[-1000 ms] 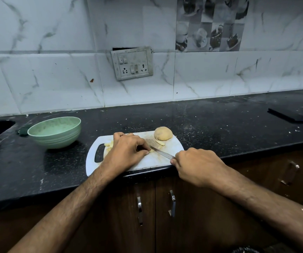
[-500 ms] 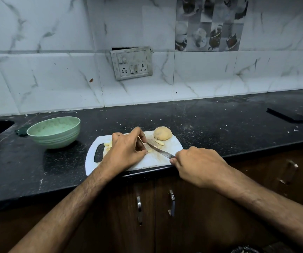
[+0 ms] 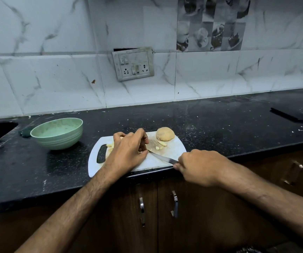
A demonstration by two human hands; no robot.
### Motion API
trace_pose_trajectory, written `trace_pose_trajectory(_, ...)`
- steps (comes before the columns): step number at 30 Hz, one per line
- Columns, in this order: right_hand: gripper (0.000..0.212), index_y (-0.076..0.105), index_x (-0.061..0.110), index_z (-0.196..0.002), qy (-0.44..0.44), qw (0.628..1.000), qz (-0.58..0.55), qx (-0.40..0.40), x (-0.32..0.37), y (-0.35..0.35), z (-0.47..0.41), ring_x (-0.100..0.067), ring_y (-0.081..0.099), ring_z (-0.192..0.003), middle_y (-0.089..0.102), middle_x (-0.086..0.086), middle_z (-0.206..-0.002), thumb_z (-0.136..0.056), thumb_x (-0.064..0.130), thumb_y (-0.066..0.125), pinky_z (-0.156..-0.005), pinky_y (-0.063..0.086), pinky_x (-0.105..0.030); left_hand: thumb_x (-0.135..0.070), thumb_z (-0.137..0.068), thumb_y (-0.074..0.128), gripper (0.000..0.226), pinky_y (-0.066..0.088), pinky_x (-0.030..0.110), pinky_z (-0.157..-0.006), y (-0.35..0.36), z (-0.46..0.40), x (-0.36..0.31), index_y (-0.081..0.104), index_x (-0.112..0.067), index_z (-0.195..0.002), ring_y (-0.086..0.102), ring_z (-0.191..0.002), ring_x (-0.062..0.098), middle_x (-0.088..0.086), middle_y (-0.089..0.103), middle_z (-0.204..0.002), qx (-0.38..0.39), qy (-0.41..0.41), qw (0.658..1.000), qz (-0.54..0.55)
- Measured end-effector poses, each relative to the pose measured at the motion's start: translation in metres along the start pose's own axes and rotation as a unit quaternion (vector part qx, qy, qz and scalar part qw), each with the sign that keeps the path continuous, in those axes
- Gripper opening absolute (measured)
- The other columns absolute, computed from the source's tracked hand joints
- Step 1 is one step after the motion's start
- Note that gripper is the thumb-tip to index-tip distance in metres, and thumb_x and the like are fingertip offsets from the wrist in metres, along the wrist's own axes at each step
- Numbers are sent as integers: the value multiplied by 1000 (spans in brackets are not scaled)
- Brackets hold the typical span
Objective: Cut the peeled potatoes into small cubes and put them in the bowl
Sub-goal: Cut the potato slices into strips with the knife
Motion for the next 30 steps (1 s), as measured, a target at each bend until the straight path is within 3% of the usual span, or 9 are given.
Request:
trace_pose_trajectory(2, 33, 56, 23, -93, 0, 999, 3, 35, -10, -9, 0, -29, 60, -103, 63, -7, -109, -102, 48, 36, -77, 40, -37, -20, -86, 70, 28, 25, 37, -95, 0, 0, 0, 49, -33, -100, 54, -87, 1, -18, 64, -79, 3, 1, 1000, -8)
trace_pose_trajectory(5, 39, 52, 21, -77, 6, 997, -34, 71, -34, -24, 0, -19, 56, -85, 58, 4, -83, -102, 49, 40, -75, 42, -37, -20, -87, 68, 27, 25, 38, -94, 0, 0, 0, 53, -34, -104, 52, -93, 2, -18, 64, -82, 2, 7, 1000, -18)
trace_pose_trajectory(9, 43, 55, 19, -73, 33, 993, -108, 16, -64, -29, -16, -16, 57, -69, 59, 2, -70, -102, 49, 41, -73, 47, -38, -12, -93, 57, 22, 24, 38, -90, -2, -5, -4, 58, -32, -102, 56, -96, 9, -18, 65, -91, -12, 26, 998, -59)
trace_pose_trajectory(12, 42, 50, 26, -68, 70, 983, -160, -49, -72, -14, -37, -20, 58, -77, 54, 7, -70, -101, 51, 40, -70, 44, -35, -29, -96, 53, 13, 27, 43, -92, 3, -11, -13, 64, -32, -103, 57, -97, 13, -16, 63, -98, 5, 80, 993, -87)
trace_pose_trajectory(15, 40, 50, 27, -72, 90, 970, -204, -97, -63, 6, -55, -26, 61, -92, 61, 4, -82, -100, 53, 38, -75, 45, -36, -44, -99, 46, 25, 32, 46, -94, 10, -16, -22, 68, -34, -104, 58, -95, 11, -15, 63, -98, 42, 113, 988, -96)
trace_pose_trajectory(19, 35, 51, 29, -83, 95, 966, -180, -157, -47, 22, -72, -33, 62, -102, 68, -6, -106, -101, 53, 33, -82, 47, -42, -40, -94, 62, 9, 31, 44, -90, 18, -25, -26, 69, -33, -95, 59, -87, 13, -15, 63, -86, 37, 131, 983, -122)
trace_pose_trajectory(25, 35, 52, 28, -87, 104, 960, -166, -201, -49, 30, -78, -35, 62, -98, 68, -7, -104, -102, 52, 30, -72, 40, -40, -42, -87, 63, 19, 25, 38, -85, 17, -29, -9, 60, -30, -72, 53, -80, 11, -15, 55, -71, 10, 84, 979, -184)
trace_pose_trajectory(30, 34, 46, 28, -84, 99, 960, -152, -212, -47, 33, -76, -37, 62, -96, 68, -7, -102, -102, 52, 31, -70, 39, -39, -45, -90, 56, 17, 24, 40, -87, 13, -35, -5, 59, -31, -82, 52, -87, 13, -14, 56, -80, -2, 56, 977, -205)
Point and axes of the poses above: each hand's wrist, its own z-axis away from the middle knuckle, its own y-axis out of the palm, x = y × z, the point moved 3 cm from there along -z, towards the middle knuckle
